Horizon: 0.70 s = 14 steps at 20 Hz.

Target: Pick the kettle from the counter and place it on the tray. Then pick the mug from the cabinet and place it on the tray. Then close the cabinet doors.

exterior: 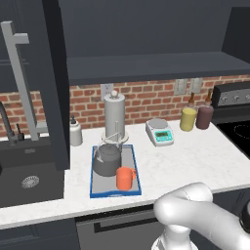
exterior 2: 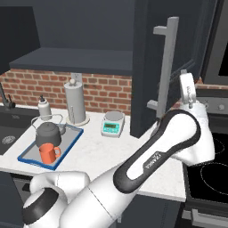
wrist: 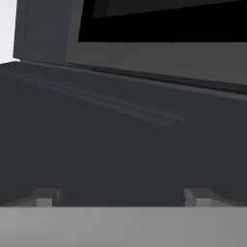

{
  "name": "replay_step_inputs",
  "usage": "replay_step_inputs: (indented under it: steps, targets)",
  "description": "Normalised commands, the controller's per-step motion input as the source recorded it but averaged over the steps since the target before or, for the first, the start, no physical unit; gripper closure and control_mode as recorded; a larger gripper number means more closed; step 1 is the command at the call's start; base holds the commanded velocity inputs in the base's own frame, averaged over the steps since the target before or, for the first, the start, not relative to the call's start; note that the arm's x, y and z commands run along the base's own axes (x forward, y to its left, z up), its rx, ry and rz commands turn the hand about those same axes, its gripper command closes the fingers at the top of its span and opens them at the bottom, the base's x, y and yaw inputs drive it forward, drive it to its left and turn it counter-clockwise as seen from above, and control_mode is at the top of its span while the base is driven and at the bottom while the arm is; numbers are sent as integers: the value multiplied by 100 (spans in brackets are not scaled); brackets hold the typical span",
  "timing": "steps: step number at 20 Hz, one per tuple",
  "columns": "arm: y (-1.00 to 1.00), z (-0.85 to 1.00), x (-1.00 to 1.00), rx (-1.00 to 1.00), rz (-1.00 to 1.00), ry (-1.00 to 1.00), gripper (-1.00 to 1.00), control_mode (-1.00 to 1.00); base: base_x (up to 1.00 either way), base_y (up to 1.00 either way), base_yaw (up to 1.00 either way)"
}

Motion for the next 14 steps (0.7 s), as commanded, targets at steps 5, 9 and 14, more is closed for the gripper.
replay_step_inputs:
  steps: [5,9,14]
  targets:
    - [40,12,0,-5,-4,14,-100,-100,0,0,0]
    - [44,3,0,-4,-3,14,-100,-100,0,0,0]
    - [43,0,0,-4,0,12,-100,-100,0,0,0]
